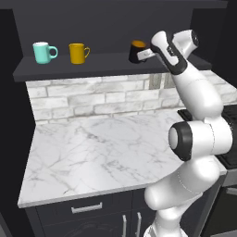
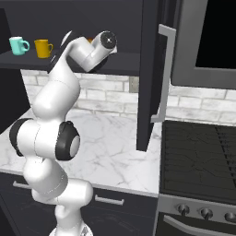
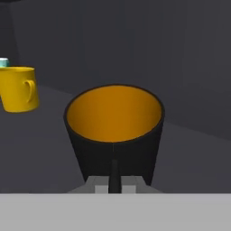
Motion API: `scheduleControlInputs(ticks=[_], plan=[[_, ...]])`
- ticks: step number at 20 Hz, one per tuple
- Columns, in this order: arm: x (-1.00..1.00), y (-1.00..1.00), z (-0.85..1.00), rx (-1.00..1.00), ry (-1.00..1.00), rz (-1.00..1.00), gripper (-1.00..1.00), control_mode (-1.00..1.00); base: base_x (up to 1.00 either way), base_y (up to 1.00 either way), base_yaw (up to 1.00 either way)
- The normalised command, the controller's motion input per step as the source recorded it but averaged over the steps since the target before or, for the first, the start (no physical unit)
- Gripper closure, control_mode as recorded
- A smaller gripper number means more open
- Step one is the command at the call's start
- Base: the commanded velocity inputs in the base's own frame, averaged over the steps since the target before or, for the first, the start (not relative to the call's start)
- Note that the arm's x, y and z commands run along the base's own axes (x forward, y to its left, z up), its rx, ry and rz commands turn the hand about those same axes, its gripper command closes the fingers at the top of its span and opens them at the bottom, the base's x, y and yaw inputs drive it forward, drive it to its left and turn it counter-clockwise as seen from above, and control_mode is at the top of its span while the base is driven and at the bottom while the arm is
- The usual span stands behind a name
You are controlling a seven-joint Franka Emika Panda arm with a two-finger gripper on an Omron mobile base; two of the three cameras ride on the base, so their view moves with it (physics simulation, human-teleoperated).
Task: Pick the mug on the counter and place it in the cabinet with the handle facing the right, like the mugs already inside.
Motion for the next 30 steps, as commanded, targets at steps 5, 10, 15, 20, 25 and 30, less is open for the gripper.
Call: scheduleControlInputs(ticks=[5, 10, 15, 20, 25, 30], plan=[[0.0, 0.11, 0.0, -0.11, 0.0, 0.03, 1.0, -1.0, 0.0, 0.0, 0.0], [0.09, 0.03, -0.01, -0.08, 0.0, 0.04, 1.0, -1.0, 0.0, 0.0, 0.0], [0.25, 0.0, -0.18, -0.01, 0.0, 0.05, 1.0, -1.0, 0.0, 0.0, 0.0], [0.37, 0.0, -0.19, 0.0, 0.0, 0.07, 1.0, -1.0, 0.0, 0.0, 0.0], [0.31, 0.0, -0.12, 0.0, 0.0, 0.09, 1.0, -1.0, 0.0, 0.0, 0.0], [0.25, 0.0, -0.13, 0.0, 0.0, 0.08, 1.0, -1.0, 0.0, 0.0, 0.0]])
